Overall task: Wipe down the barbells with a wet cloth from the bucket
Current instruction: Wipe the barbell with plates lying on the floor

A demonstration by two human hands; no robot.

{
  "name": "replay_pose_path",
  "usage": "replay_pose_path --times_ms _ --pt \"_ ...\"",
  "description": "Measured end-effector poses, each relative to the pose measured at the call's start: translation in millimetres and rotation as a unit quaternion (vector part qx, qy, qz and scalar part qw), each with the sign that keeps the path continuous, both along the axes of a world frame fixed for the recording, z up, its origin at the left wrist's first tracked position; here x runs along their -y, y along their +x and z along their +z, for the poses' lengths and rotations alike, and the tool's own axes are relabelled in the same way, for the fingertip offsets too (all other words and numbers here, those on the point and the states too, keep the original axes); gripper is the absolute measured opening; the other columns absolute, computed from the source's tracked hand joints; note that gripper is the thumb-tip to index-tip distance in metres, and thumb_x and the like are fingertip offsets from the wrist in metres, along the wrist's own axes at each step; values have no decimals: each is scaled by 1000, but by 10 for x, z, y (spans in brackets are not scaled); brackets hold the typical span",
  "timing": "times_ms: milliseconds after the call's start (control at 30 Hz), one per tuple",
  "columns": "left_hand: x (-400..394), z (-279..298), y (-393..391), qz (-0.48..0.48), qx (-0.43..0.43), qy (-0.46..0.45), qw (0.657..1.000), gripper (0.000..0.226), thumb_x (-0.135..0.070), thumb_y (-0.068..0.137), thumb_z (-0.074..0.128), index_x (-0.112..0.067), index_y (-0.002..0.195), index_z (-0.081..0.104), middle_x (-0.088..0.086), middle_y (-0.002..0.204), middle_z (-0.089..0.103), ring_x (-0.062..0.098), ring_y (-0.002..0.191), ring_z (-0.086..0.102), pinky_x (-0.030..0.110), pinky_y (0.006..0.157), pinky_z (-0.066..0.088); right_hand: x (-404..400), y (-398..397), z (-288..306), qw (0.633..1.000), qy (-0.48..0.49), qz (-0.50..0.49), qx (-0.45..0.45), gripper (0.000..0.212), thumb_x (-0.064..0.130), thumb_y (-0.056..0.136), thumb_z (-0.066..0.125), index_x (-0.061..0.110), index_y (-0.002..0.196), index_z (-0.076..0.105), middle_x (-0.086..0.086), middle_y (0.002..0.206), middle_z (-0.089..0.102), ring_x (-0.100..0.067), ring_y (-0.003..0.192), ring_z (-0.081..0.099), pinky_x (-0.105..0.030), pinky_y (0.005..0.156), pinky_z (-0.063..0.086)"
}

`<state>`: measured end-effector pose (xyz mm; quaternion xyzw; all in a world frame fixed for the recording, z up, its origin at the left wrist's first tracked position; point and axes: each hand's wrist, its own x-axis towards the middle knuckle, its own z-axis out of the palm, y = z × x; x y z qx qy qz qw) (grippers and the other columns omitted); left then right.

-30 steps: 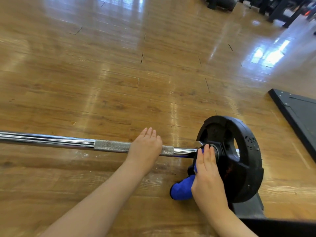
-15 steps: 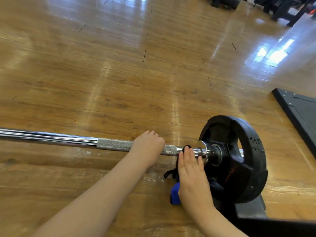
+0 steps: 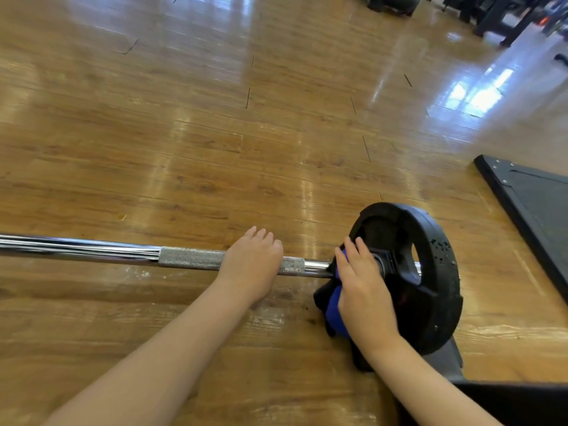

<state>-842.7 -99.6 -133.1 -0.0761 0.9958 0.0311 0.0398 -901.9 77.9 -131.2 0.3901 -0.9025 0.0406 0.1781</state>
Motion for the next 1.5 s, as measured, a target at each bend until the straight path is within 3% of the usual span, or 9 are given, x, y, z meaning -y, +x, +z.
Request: replay_pose_path --times_ms 300,467,600,700,833,1000,1233,1400,1500 --pt "-2 7 18 8 -8 7 1000 45 -10 90 49 -5 134 44 11 143 43 24 137 32 34 117 11 -27 -140 663 980 -194 18 -40 38 -1 80 39 -3 99 71 -21 111 64 -33 110 53 -35 100 38" --pt "-2 20 44 4 -6 12 1000 47 -9 90 53 -5 136 43 12 147 38 23 141 26 34 117 9 92 -233 191 999 -19 -31 17 32 4 80 66 -3 111 65 -20 117 62 -38 113 57 -42 100 39" --pt "1 28 52 -2 -2 14 1000 51 -9 91 52 -4 140 37 13 151 33 23 143 22 34 118 8 -4 -80 62 994 24 -77 70 74 29 64 83 -6 124 56 -25 127 54 -39 119 52 -45 99 36" --pt "7 30 46 1 -5 16 1000 51 -8 92 50 -4 141 36 13 151 32 23 143 22 34 118 8 -107 55 24 995 33 -75 60 81 8 60 86 -8 130 48 -26 133 48 -40 123 48 -44 105 35" --pt "-5 43 53 0 -4 15 1000 51 -5 94 42 -4 144 30 14 153 28 23 144 21 34 118 7 -278 210 -91 996 16 -75 48 69 -13 72 53 -7 138 34 -26 142 38 -38 132 37 -33 117 8" --pt "-18 59 51 7 -15 16 1000 49 -5 96 43 -5 143 32 12 152 31 21 143 24 33 117 9 -103 51 -27 991 -61 -72 99 69 -20 64 71 -8 128 50 -25 134 49 -39 126 45 -45 107 29" --pt "-14 54 53 9 -16 23 1000 49 2 95 37 -6 143 33 11 151 35 21 141 27 32 117 10 -107 45 18 997 8 -6 72 68 -18 58 75 -6 122 57 -21 132 53 -34 129 40 -45 109 31" --pt "-27 38 45 17 -14 16 1000 47 0 94 39 -6 141 37 11 148 39 21 140 29 33 117 10 -312 184 -78 996 -9 0 87 75 -25 58 69 -7 129 48 -18 140 44 -31 135 28 -36 115 12" --pt "-39 42 49 20 -12 10 1000 48 0 93 40 -6 140 38 10 147 41 21 140 30 33 117 11 -187 132 -28 997 2 -12 80 69 -20 62 71 -7 127 51 -21 137 47 -35 133 35 -40 115 23"
